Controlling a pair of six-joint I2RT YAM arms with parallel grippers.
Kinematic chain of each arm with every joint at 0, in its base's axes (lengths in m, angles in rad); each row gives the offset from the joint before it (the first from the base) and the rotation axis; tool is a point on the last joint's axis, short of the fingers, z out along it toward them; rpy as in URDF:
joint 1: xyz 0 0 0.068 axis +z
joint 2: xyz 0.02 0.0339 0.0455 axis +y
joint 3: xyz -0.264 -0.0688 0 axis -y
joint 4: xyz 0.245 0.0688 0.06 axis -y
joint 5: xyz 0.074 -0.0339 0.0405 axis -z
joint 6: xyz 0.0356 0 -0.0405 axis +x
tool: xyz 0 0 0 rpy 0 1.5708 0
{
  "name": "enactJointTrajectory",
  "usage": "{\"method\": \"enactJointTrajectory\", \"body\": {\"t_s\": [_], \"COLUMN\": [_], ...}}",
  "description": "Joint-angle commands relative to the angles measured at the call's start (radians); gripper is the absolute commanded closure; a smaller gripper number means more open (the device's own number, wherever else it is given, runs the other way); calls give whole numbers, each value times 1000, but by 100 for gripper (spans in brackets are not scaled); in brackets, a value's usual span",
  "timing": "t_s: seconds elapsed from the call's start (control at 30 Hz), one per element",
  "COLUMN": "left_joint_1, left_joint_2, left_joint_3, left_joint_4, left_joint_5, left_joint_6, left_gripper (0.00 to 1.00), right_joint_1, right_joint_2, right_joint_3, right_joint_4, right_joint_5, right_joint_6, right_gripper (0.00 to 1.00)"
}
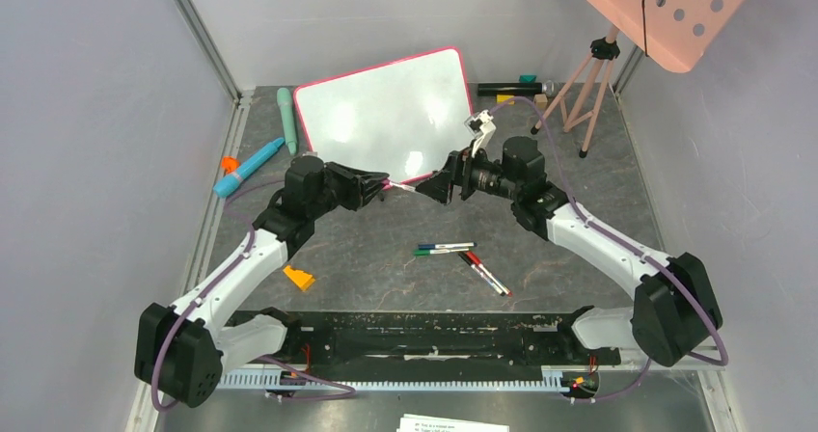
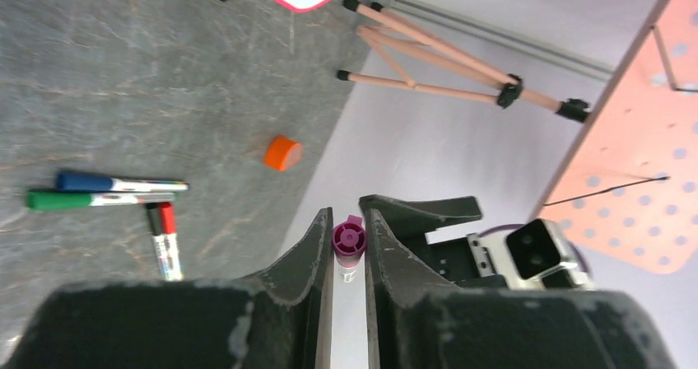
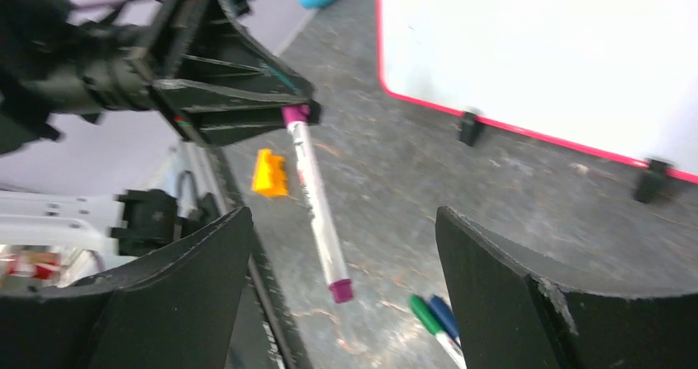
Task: Write a sentence on the whiteboard
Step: Open the pen cap from the whiteboard marker.
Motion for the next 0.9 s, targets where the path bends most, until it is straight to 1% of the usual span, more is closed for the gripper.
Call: {"method": "enactJointTrajectory", "body": {"t_s": [0.0,0.13,0.23,0.27,0.37,0.5,0.6,0.8,0.87], "left_joint_1": [-2,-4,-7,-8,-13,-14,-16,-21,-25], "left_joint_2": [-8,3,11,13,19,21,19,20,23], "left_joint_3": [5,29,37,40,44,51,56,58,60], "left_joint_4": [112,108,109,109,122,132,131,131,131], "left_joint_5": [2,3,4,3,5,9,14,19,23], "left_joint_6": [-198,-209,-214,-215,-220,-225,-228,-228,-228], "left_gripper": [98,98,98,98,98,98,98,98,98], "right_joint_1": [10,11,12,14,25,30,31,39,46], "right_joint_2": [-9,20,46,56,75,85,96,116,121], "right_joint_3": [-14,11,30,34,41,44,49,50,54], "right_joint_4": [313,333,357,364,365,336,326,345,347], "right_joint_5": [-118,-115,-122,-124,-120,-91,-86,-91,-89], "right_joint_6": [234,255,281,291,302,298,293,307,307], "right_gripper": [17,20,30,31,32,38,40,48,52]}}
